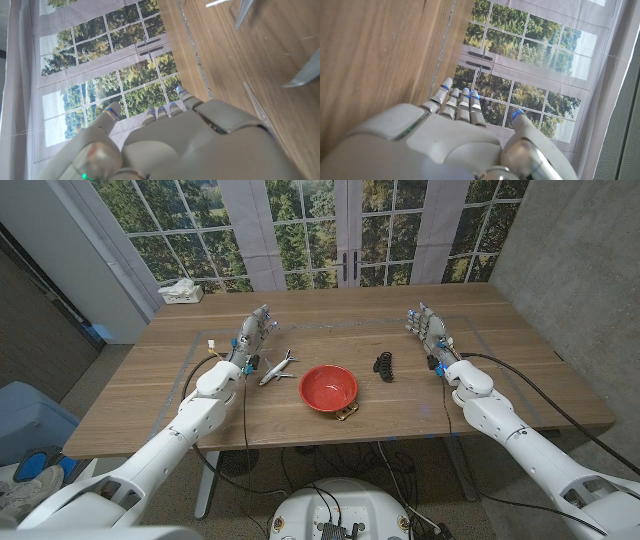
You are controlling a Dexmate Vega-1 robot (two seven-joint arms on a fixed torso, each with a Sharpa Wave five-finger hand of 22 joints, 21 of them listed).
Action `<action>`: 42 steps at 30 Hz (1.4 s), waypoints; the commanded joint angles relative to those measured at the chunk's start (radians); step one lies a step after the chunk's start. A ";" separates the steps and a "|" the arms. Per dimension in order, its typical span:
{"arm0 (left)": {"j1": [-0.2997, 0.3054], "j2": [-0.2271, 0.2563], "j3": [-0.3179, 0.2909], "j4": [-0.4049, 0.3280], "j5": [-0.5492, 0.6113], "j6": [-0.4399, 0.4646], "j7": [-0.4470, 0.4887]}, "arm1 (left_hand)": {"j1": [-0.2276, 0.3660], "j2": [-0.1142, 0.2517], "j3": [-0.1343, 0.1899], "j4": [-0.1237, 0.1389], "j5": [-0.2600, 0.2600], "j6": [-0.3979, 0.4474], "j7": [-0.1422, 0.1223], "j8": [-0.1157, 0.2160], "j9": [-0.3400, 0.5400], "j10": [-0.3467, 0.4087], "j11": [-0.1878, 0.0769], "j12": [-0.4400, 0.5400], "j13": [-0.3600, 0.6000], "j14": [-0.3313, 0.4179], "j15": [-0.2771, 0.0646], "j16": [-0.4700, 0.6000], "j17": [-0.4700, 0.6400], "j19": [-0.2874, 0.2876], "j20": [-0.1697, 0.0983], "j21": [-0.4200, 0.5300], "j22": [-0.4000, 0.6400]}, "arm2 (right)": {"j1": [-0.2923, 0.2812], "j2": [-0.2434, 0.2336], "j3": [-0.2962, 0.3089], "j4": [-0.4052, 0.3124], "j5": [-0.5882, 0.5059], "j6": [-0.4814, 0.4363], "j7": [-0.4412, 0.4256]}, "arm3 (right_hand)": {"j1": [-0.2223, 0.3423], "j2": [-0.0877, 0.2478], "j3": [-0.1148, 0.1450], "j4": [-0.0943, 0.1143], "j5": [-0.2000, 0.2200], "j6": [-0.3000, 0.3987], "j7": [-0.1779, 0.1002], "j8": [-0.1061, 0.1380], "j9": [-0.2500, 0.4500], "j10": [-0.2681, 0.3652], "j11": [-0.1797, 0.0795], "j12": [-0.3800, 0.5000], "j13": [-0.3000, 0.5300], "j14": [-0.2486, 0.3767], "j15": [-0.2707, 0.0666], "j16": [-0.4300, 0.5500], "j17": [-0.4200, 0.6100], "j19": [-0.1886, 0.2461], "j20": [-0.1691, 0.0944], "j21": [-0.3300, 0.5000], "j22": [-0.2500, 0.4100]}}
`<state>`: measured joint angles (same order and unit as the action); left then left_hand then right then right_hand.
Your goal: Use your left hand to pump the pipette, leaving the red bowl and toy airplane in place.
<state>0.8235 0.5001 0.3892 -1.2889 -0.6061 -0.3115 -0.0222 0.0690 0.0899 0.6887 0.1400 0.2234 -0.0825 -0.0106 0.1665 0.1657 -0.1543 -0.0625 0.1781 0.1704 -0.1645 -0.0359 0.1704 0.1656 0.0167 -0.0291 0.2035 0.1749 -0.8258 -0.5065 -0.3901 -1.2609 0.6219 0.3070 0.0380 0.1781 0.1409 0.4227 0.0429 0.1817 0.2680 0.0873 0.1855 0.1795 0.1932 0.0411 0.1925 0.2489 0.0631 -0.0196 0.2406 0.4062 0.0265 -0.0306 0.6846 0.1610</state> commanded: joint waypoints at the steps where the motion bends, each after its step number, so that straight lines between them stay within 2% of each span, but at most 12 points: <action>1: -0.014 -0.007 0.033 -0.015 0.076 -0.027 0.038 | 0.001 0.083 0.008 0.000 0.004 -0.011 -0.002 0.007 0.003 -0.010 0.000 0.007 0.004 -0.012 -0.015 0.004 0.005 -0.002 -0.038 0.003 0.005 | 0.022 -0.014 -0.018 0.049 -0.055 0.054 0.033 | 0.008 0.017 0.005 0.001 0.006 0.006 -0.002 0.006 0.002 0.006 0.001 0.007 0.003 0.006 0.000 0.007 0.001 0.006 -0.028 0.002 0.002; 4: 0.013 -0.001 0.027 -0.059 0.091 -0.022 0.084 | 0.000 0.083 0.007 0.000 0.004 -0.012 -0.003 0.007 0.003 -0.010 -0.001 0.007 0.004 -0.012 -0.015 0.004 0.005 -0.002 -0.038 0.003 0.005 | 0.032 -0.007 -0.018 0.071 -0.057 0.082 0.047 | 0.006 0.017 0.005 0.001 0.006 0.008 -0.003 0.006 0.002 0.007 0.001 0.007 0.002 0.008 -0.001 0.007 0.000 0.008 -0.028 -0.001 0.002; 8: 0.042 0.006 0.019 -0.096 0.107 -0.018 0.127 | -0.001 0.081 0.007 -0.001 0.004 -0.006 -0.005 0.010 0.003 -0.003 -0.005 0.010 0.004 -0.005 -0.017 0.007 0.005 0.003 -0.034 0.005 0.005 | 0.035 -0.011 -0.025 0.065 -0.068 0.078 0.048 | 0.006 0.018 0.005 0.001 0.006 0.008 -0.003 0.006 0.002 0.008 0.002 0.008 0.000 0.007 0.001 0.008 0.000 0.009 -0.028 -0.004 0.002; 10: 0.055 0.014 0.015 -0.116 0.134 -0.015 0.167 | 0.000 0.078 0.007 -0.004 0.004 -0.002 -0.008 0.012 0.003 0.008 -0.008 0.014 0.004 0.004 -0.016 0.009 0.004 0.005 -0.028 0.005 0.005 | 0.035 -0.010 -0.029 0.059 -0.078 0.070 0.032 | 0.011 0.013 0.006 -0.007 0.005 0.008 -0.001 0.006 0.002 0.010 0.003 0.009 -0.002 0.010 0.008 0.007 -0.004 0.012 -0.019 -0.007 0.002; 11: 0.060 0.022 0.014 -0.124 0.149 -0.011 0.180 | 0.000 0.064 0.003 -0.013 0.002 0.011 -0.019 0.016 0.003 0.018 -0.010 0.017 0.003 0.026 -0.012 0.014 0.002 0.017 -0.008 0.009 0.005 | 0.036 -0.008 -0.030 0.057 -0.078 0.064 0.029 | 0.015 0.008 0.007 -0.014 0.005 0.010 -0.001 0.007 0.002 0.014 0.004 0.010 -0.004 0.013 0.015 0.007 -0.008 0.015 -0.009 -0.011 0.002; 12: 0.064 0.028 0.012 -0.133 0.160 -0.006 0.193 | 0.001 0.060 0.002 -0.017 0.001 0.016 -0.022 0.017 0.004 0.022 -0.010 0.017 0.003 0.035 -0.010 0.016 0.002 0.022 0.000 0.010 0.005 | 0.039 -0.006 -0.032 0.062 -0.077 0.066 0.036 | 0.019 0.006 0.007 -0.020 0.004 0.010 0.002 0.007 0.002 0.017 0.006 0.011 -0.006 0.020 0.023 0.009 -0.011 0.020 0.002 -0.013 0.002; 13: 0.067 0.034 0.010 -0.141 0.171 0.001 0.207 | 0.001 0.053 -0.001 -0.027 -0.001 0.033 -0.029 0.020 0.004 0.029 -0.009 0.017 0.003 0.057 -0.005 0.017 0.002 0.037 0.035 0.015 0.006 | 0.039 -0.004 -0.034 0.061 -0.077 0.063 0.034 | 0.023 0.003 0.008 -0.027 0.003 0.013 0.005 0.008 0.003 0.020 0.008 0.012 -0.008 0.023 0.028 0.009 -0.014 0.024 0.013 -0.016 0.003; 15: 0.077 0.048 0.007 -0.162 0.208 0.012 0.246 | -0.005 0.030 -0.012 -0.044 -0.009 0.059 -0.048 0.023 0.005 0.044 -0.010 0.018 0.003 0.114 0.035 0.024 0.003 0.063 0.086 0.022 0.009 | 0.040 -0.004 -0.041 0.055 -0.095 0.058 0.017 | 0.034 -0.002 0.012 -0.043 0.000 0.016 0.006 0.009 0.003 0.022 0.011 0.012 -0.012 0.031 0.037 0.009 -0.021 0.039 0.031 -0.019 0.004; 17: 0.085 0.064 0.006 -0.181 0.250 0.027 0.283 | -0.006 0.020 -0.017 -0.059 -0.014 0.084 -0.054 0.026 0.006 0.075 -0.005 0.025 0.003 0.171 0.050 0.031 0.003 0.086 0.099 0.028 0.010 | 0.043 -0.005 -0.047 0.055 -0.103 0.057 0.018 | 0.045 -0.005 0.015 -0.058 -0.001 0.026 0.002 0.012 0.003 0.027 0.013 0.014 -0.015 0.047 0.044 0.014 -0.027 0.055 0.047 -0.022 0.004; 20: 0.091 0.085 0.006 -0.206 0.303 0.052 0.324 | -0.004 0.013 -0.019 -0.074 -0.018 0.108 -0.054 0.029 0.006 0.107 0.007 0.031 0.004 0.201 0.056 0.030 0.003 0.098 0.107 0.030 0.011 | 0.042 -0.005 -0.052 0.048 -0.117 0.056 0.006 | 0.051 -0.005 0.018 -0.067 -0.001 0.029 0.002 0.012 0.003 0.034 0.015 0.016 -0.017 0.056 0.046 0.016 -0.030 0.067 0.050 -0.023 0.005; 30: 0.104 0.125 0.000 -0.258 0.400 0.121 0.395 | 0.005 0.003 -0.020 -0.101 -0.024 0.136 -0.054 0.030 0.006 0.150 0.001 0.039 0.004 0.211 0.054 0.021 0.003 0.111 0.107 0.032 0.012 | 0.035 -0.005 -0.058 0.031 -0.143 0.060 -0.025 | 0.062 -0.004 0.022 -0.083 0.000 0.042 0.000 0.016 0.004 0.046 0.015 0.020 -0.020 0.064 0.047 0.019 -0.035 0.084 0.054 -0.028 0.005; 42: 0.114 0.174 -0.007 -0.311 0.488 0.215 0.446 | 0.013 0.002 -0.019 -0.120 -0.027 0.155 -0.051 0.031 0.007 0.170 0.001 0.040 0.005 0.215 0.054 0.017 0.003 0.118 0.107 0.033 0.012 | 0.032 -0.009 -0.067 0.004 -0.178 0.044 -0.064 | 0.068 -0.003 0.024 -0.095 0.001 0.051 0.000 0.017 0.004 0.054 0.013 0.021 -0.023 0.064 0.046 0.019 -0.038 0.089 0.055 -0.037 0.006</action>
<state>0.9261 0.6333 0.3892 -1.5534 -0.2007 -0.1714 0.3671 0.0692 0.0900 0.6649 0.0280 0.1991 0.0612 -0.0642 0.1928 0.1702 0.0053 -0.0571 0.2130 0.1701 0.0395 0.0178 0.1884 0.1676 0.1293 0.0768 0.2300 0.1841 -0.7909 -0.5133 -0.4489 -1.2372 0.4716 0.3624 0.0051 0.2452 0.1345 0.4431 -0.0445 0.1817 0.3100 0.0883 0.1933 0.1792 0.2360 0.0518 0.2078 0.2236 0.1219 0.0286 0.2553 0.3663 0.1037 0.0249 0.6498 0.1656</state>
